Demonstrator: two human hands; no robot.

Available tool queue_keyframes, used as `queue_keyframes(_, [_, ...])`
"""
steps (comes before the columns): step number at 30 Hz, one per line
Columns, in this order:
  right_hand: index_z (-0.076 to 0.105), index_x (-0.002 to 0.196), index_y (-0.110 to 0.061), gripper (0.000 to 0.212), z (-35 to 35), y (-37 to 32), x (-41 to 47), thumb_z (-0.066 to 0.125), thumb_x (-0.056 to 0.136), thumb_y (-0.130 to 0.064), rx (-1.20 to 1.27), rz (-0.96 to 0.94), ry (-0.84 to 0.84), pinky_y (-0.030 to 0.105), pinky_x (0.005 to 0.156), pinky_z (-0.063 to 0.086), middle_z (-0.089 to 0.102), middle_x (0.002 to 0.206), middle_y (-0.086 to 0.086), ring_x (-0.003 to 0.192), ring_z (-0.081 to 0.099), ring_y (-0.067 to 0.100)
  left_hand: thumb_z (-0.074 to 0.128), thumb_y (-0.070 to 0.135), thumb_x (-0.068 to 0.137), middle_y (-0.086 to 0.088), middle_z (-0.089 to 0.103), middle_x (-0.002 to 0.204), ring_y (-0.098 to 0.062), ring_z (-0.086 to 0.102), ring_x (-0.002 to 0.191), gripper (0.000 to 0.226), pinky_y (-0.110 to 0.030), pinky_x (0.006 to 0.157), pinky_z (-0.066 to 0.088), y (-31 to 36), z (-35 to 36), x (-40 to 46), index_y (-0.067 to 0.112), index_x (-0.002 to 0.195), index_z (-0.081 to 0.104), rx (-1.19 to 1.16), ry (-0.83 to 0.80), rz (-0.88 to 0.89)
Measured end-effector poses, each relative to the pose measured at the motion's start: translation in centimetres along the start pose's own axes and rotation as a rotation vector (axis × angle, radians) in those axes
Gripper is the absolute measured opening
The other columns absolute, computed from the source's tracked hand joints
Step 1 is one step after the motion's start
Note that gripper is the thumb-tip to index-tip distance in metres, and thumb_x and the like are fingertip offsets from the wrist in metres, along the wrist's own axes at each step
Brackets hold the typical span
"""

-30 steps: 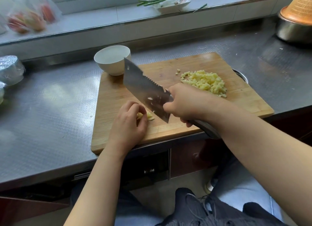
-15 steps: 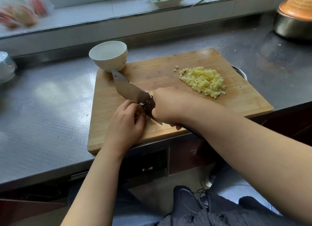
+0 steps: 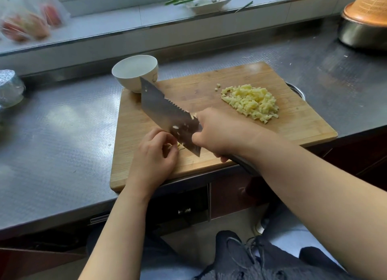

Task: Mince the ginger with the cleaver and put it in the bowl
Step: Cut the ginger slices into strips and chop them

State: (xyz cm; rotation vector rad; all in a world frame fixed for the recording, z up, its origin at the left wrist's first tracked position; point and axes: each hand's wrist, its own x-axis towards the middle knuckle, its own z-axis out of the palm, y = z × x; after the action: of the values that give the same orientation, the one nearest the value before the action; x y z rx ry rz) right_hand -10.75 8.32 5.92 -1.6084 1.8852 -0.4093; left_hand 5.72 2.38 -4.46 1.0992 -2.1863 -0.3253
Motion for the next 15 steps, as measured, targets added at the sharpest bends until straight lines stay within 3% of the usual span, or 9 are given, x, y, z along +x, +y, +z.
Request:
queue_keyframes(2, [0.047, 0.076, -0.017, 0.019, 0.4, -0.3, 0.0, 0.051, 0.095, -0.014, -0.083, -0.004, 0.006, 0.018, 0.035, 0.041, 0.058, 0.059, 0.006, 0.037, 0.052, 0.012, 0.066, 0.010, 0.083, 0.003, 0.057, 0.089, -0.015, 0.053, 0.077, 0.002, -0.025, 0.069, 0.041, -0.2, 0.2, 0.0, 0.010, 0.083, 0.064, 0.025, -0.005, 0.013])
queue_keyframes(6, [0.051, 0.083, -0.010, 0.012, 0.7, -1.1, 0.5, 0.049, 0.095, -0.009, -0.188, 0.032, -0.025, 0.024, 0.038, 0.049, 0.063, 0.066, 0.012, 0.045, 0.060, 0.022, 0.066, 0.010, 0.081, 0.000, 0.059, 0.089, -0.018, 0.053, 0.080, 0.004, -0.025, 0.070, 0.040, -0.3, 0.3, 0.1, 0.009, 0.083, 0.063, 0.052, -0.008, 0.038])
queue_keyframes(10, [0.046, 0.074, -0.009, 0.020, 0.9, -2.0, 1.2, 0.049, 0.093, -0.003, -0.234, 0.030, -0.063, 0.026, 0.040, 0.053, 0.061, 0.069, 0.015, 0.050, 0.061, 0.024, 0.068, 0.009, 0.080, -0.002, 0.058, 0.088, -0.019, 0.053, 0.079, 0.006, -0.022, 0.067, 0.035, -0.4, 0.4, 0.1, 0.008, 0.081, 0.062, 0.070, 0.000, 0.025])
queue_keyframes(13, [0.048, 0.078, -0.010, 0.015, 1.6, -1.6, 1.8, 0.050, 0.092, -0.005, -0.177, 0.036, -0.025, 0.029, 0.043, 0.054, 0.061, 0.070, 0.013, 0.050, 0.061, 0.023, 0.068, 0.009, 0.080, -0.002, 0.059, 0.087, -0.020, 0.054, 0.080, 0.006, -0.023, 0.069, 0.037, -0.3, 0.5, 0.1, 0.010, 0.080, 0.062, 0.068, 0.017, 0.014])
queue_keyframes(15, [0.057, 0.091, -0.009, 0.007, 1.9, -0.4, 2.2, 0.051, 0.091, -0.006, -0.001, 0.057, 0.014, 0.032, 0.046, 0.056, 0.062, 0.071, 0.011, 0.049, 0.058, 0.023, 0.067, 0.009, 0.080, -0.001, 0.059, 0.086, -0.019, 0.054, 0.079, 0.005, -0.027, 0.071, 0.042, -0.1, 0.4, 0.0, 0.010, 0.080, 0.062, 0.052, 0.014, 0.021])
